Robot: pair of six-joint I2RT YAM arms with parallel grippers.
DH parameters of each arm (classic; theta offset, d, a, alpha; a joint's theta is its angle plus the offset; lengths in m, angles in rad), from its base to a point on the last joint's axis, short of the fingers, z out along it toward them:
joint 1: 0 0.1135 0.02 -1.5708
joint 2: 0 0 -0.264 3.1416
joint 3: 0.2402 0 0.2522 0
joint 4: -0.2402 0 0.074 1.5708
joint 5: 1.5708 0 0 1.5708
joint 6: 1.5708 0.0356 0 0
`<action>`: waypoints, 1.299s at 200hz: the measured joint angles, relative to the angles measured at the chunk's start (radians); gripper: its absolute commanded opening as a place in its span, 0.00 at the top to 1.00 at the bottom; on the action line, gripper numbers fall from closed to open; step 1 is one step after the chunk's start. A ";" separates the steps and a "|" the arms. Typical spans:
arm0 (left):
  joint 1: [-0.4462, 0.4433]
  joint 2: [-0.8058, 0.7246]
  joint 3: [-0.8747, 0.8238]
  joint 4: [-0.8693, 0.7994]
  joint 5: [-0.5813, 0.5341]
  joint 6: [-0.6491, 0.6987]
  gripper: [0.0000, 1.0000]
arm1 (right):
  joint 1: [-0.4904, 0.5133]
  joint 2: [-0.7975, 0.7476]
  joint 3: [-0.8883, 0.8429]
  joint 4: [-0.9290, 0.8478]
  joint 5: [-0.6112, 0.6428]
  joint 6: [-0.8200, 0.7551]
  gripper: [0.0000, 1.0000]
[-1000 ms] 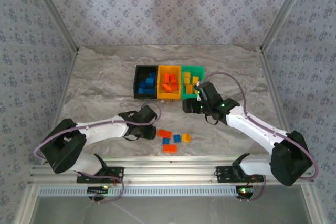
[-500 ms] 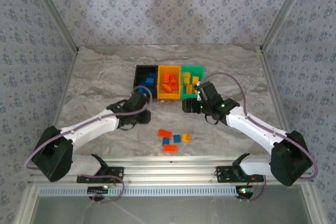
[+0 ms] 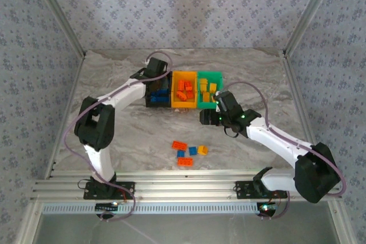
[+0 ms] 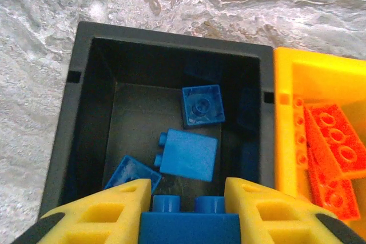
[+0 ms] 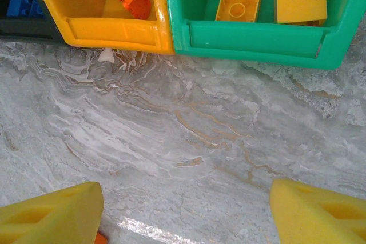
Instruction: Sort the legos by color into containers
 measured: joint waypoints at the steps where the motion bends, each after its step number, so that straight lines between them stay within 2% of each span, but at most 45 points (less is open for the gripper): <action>1: 0.000 0.004 0.003 -0.001 -0.002 -0.006 0.49 | 0.000 -0.002 -0.001 0.000 0.000 0.000 0.21; 24: 0.000 0.026 0.033 -0.023 0.000 0.005 0.33 | 0.000 -0.022 -0.008 -0.007 -0.001 0.001 0.20; 56: -0.010 -0.006 0.054 -0.023 0.016 -0.004 0.18 | 0.000 -0.028 -0.027 -0.007 -0.010 0.005 0.20; 74: -0.034 -0.096 0.013 -0.005 0.038 -0.009 0.10 | 0.000 -0.027 -0.038 -0.010 -0.024 0.008 0.20; 86: -0.061 -0.201 -0.057 0.022 0.057 -0.017 0.01 | 0.001 -0.025 -0.041 -0.014 -0.034 0.008 0.20; 126: -0.217 -0.575 -0.342 0.107 0.093 -0.068 0.01 | 0.060 0.051 -0.041 -0.018 -0.063 0.026 0.20; 155: -0.321 -0.717 -0.526 0.107 0.093 -0.103 0.00 | 0.147 0.105 -0.048 -0.048 -0.068 0.028 0.20; 204: -0.342 -0.899 -0.771 0.027 0.071 -0.184 0.01 | 0.234 0.144 -0.058 -0.107 -0.022 0.058 0.22; 235: -0.342 -0.935 -0.809 0.011 0.061 -0.213 0.01 | 0.260 0.167 -0.074 -0.146 0.018 0.080 0.24; 260: -0.342 -0.968 -0.825 0.004 0.043 -0.220 0.01 | 0.293 0.180 -0.076 -0.159 0.049 0.128 0.30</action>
